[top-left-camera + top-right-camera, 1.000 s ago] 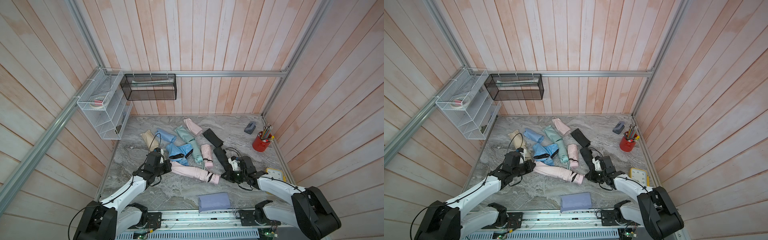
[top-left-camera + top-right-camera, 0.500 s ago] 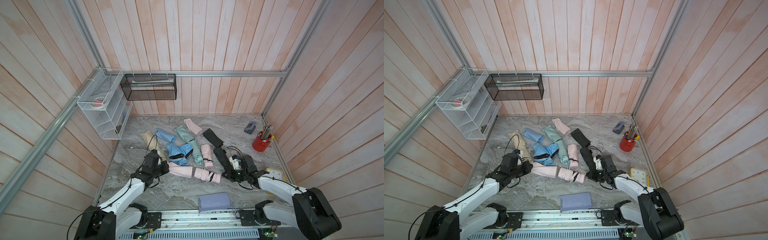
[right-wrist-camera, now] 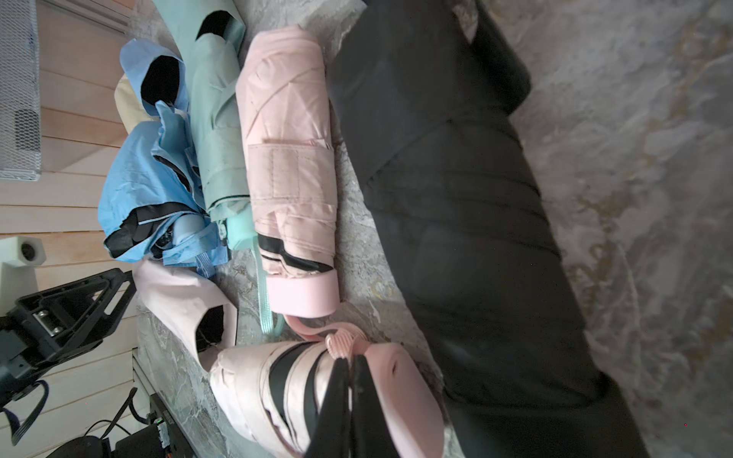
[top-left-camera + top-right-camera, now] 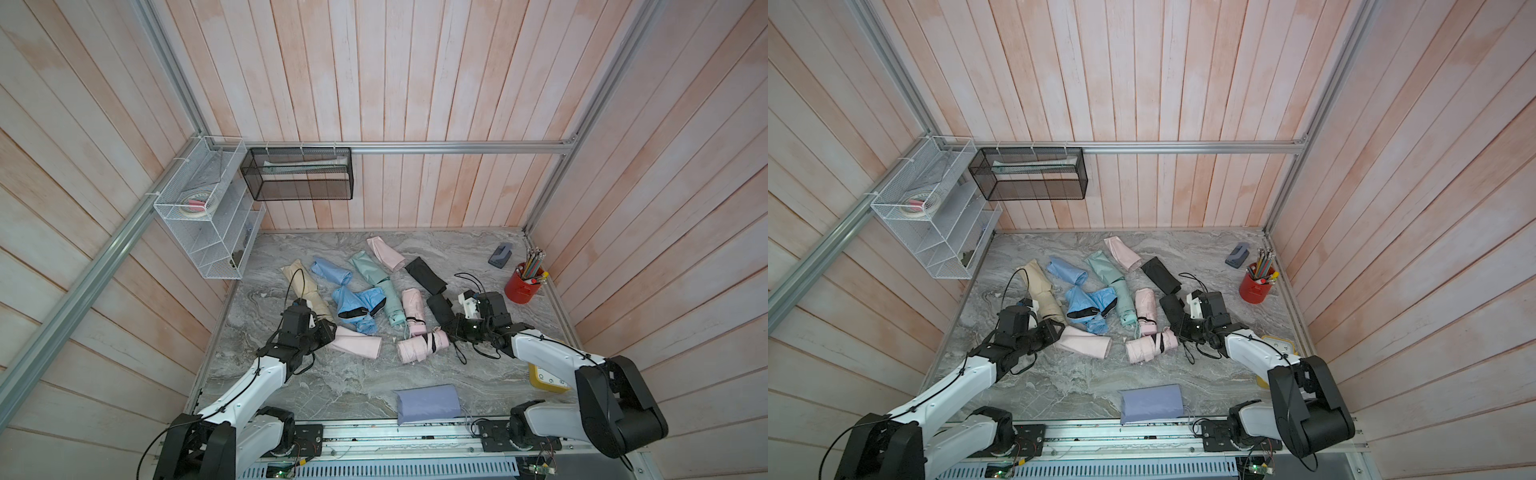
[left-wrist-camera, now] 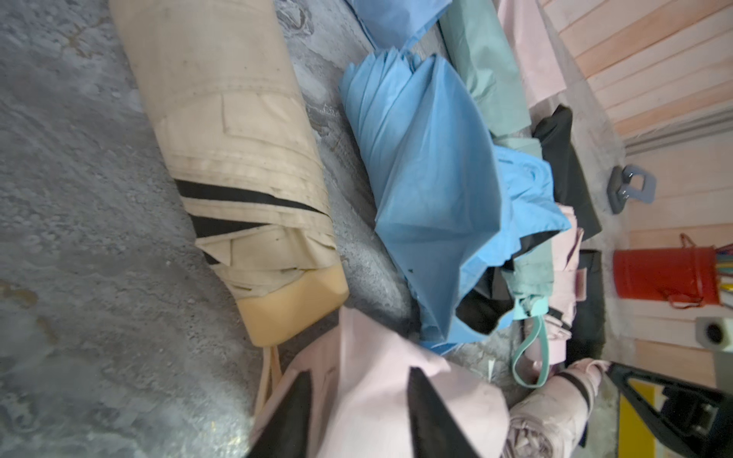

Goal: Take umbrellas out of sleeves
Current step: Place the umbrella at the center of the board.

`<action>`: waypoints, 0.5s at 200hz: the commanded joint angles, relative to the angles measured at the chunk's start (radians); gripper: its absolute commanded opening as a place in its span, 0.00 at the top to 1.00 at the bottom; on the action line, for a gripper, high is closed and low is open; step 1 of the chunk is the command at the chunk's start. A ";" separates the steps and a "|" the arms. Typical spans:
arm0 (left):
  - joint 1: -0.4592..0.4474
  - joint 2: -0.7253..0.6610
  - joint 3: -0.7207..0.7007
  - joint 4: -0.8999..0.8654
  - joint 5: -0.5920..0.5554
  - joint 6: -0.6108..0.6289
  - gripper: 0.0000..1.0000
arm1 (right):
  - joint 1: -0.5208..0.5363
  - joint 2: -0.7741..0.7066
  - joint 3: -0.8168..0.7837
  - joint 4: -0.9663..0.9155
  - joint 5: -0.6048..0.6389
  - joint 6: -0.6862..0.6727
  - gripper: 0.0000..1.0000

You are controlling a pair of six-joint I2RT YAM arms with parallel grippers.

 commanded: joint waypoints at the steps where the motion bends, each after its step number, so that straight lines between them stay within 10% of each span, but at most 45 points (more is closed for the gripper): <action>1: 0.004 -0.005 -0.012 0.031 0.041 0.010 0.46 | -0.004 0.001 0.021 0.006 -0.032 -0.034 0.98; 50: -0.004 -0.126 -0.021 0.043 0.061 0.023 0.47 | -0.003 -0.163 0.013 -0.137 0.003 -0.134 0.65; 100: -0.138 -0.188 0.010 0.048 0.005 0.075 0.51 | 0.095 -0.266 -0.022 -0.222 -0.038 -0.144 0.61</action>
